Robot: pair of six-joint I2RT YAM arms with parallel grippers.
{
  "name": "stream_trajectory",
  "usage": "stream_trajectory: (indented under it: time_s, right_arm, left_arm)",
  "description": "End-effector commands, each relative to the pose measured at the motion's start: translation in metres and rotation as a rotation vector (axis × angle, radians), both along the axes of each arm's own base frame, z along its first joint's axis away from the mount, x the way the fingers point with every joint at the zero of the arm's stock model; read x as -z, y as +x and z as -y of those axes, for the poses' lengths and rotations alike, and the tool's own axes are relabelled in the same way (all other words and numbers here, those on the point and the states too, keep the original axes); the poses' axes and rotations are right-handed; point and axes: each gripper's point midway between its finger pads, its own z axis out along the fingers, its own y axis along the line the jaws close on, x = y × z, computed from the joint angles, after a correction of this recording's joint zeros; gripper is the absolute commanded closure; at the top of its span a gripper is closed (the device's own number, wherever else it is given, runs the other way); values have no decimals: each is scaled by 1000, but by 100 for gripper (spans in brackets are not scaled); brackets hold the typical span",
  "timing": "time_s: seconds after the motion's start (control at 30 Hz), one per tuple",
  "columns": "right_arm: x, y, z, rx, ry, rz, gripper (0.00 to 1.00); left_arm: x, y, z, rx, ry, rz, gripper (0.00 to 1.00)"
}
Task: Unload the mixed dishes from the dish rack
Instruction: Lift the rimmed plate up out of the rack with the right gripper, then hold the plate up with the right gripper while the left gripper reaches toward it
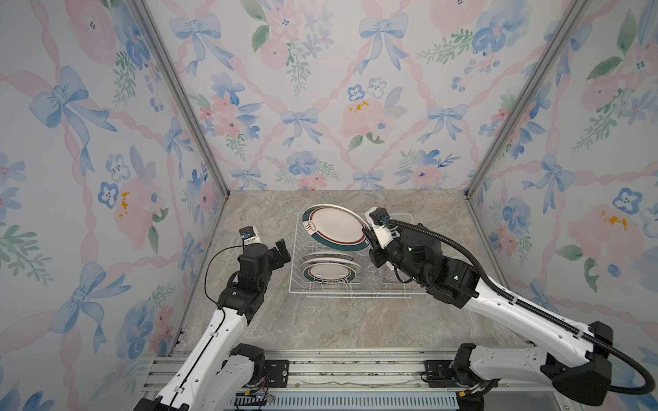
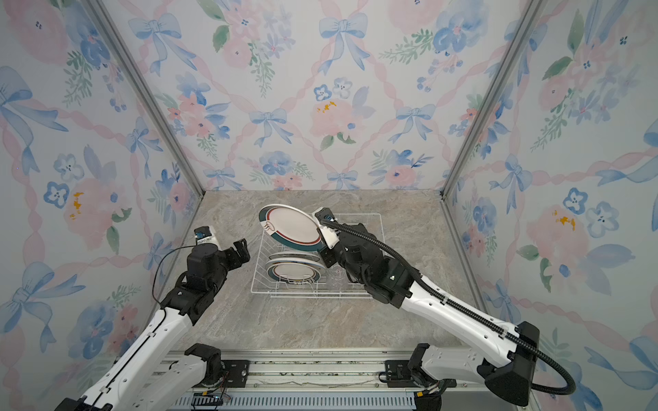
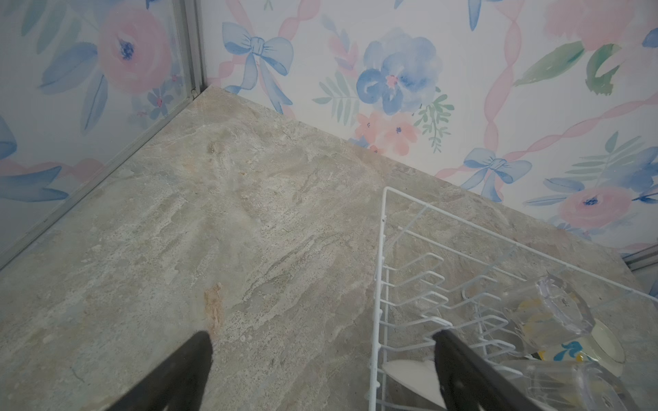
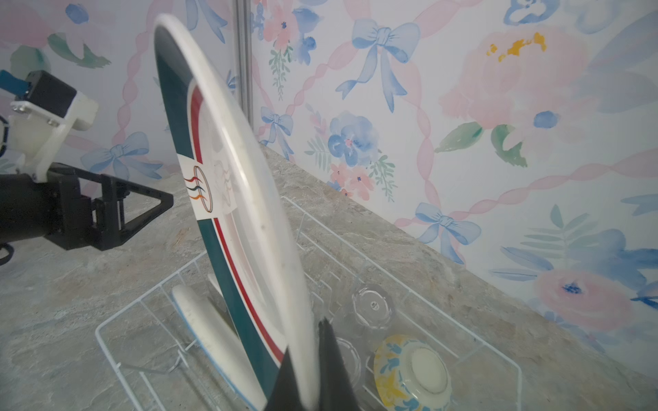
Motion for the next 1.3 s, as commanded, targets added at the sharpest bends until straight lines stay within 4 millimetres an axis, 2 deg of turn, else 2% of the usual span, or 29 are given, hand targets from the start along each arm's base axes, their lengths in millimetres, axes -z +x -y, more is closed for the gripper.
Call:
stream_trajectory:
  time_s: [0.0, 0.2, 0.5, 0.63, 0.7, 0.73, 1.27]
  right_arm:
    - [-52, 12, 19, 70, 191, 63, 100]
    - [-46, 35, 32, 111, 259, 1, 100]
    - [-33, 60, 31, 131, 305, -66, 100]
    - [-28, 72, 35, 161, 337, -96, 100]
    - [-27, 78, 38, 169, 360, -107, 100]
    - [-27, 80, 38, 168, 369, -112, 100]
    - [-16, 113, 28, 153, 494, -225, 100]
  left_arm:
    - [-18, 5, 6, 21, -21, 40, 2]
    - [-23, 6, 8, 29, -33, 50, 2]
    - [-37, 11, 20, 80, -78, 67, 2]
    - [-35, 15, 28, 106, -106, 52, 2]
    - [-33, 17, 32, 126, -122, 49, 2]
    - [-50, 20, 35, 135, -136, 84, 2]
    - [-77, 48, 85, 341, -358, 206, 2]
